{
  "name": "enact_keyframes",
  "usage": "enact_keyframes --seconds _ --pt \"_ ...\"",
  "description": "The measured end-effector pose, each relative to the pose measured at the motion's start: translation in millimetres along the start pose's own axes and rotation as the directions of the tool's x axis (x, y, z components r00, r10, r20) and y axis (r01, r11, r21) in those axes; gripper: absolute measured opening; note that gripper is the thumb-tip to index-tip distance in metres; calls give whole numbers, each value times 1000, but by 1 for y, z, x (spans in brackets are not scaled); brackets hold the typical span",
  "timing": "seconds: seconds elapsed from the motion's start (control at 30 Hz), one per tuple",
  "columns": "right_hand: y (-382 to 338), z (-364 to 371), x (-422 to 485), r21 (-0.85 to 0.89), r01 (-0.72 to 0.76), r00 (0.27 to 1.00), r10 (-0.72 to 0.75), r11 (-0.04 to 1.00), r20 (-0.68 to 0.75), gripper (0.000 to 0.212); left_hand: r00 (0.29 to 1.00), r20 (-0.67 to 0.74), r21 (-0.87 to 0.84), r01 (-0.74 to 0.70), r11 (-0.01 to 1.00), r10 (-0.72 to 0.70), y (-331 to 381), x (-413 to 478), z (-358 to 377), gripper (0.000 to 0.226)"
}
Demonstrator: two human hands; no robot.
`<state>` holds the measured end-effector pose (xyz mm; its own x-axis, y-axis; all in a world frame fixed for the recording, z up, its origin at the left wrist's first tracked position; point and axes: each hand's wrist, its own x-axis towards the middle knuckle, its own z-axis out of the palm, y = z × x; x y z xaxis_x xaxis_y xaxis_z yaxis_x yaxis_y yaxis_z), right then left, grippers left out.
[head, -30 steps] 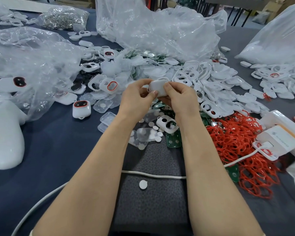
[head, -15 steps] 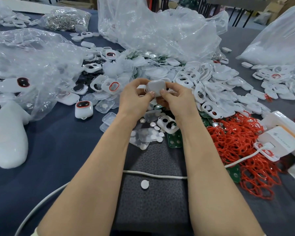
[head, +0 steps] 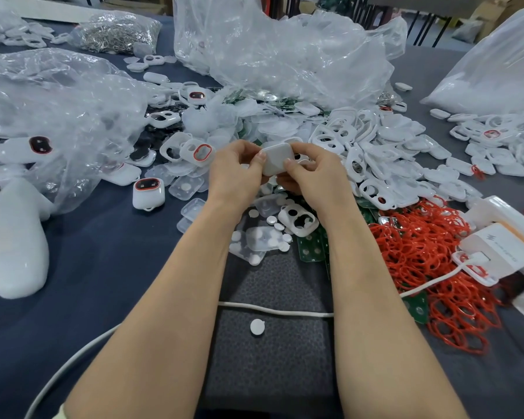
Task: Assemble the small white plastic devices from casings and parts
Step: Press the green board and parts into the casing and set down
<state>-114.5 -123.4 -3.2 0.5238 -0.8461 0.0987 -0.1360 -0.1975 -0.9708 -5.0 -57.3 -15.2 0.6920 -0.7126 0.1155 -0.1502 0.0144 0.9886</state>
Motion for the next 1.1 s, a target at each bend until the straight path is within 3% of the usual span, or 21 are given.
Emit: enact_keyframes --seconds 0.2,0.3,0.47,0.67,0.87,0.97,1.03,1.1 --pt "1 3 1 85 -29 999 32 996 -34 17 999 8 -82 33 996 -32 0 -2 4 15" --pt "1 1 2 38 -19 996 22 999 -86 17 999 51 -56 9 998 -6 3 -3 4 8" --pt "-1 -3 2 22 2 1000 -1 1000 -27 21 999 41 -33 -19 999 21 5 -4 2 7" --pt "-1 2 1 78 18 1000 -16 997 -26 11 982 26 270 -188 944 188 3 -4 2 5" --pt "5 12 2 15 95 992 -94 995 -83 13 984 21 286 -174 942 175 1 -3 3 5" --pt "3 10 3 115 46 996 -37 992 -76 13 995 12 158 -98 983 97 0 -3 3 9" --pt "0 7 5 303 -22 998 41 953 -57 18 1000 -2 -36 22 999 -22 1 -3 3 15" --pt "-1 5 6 412 -65 996 85 909 -30 18 988 -4 -274 148 950 -155 2 -2 3 15"
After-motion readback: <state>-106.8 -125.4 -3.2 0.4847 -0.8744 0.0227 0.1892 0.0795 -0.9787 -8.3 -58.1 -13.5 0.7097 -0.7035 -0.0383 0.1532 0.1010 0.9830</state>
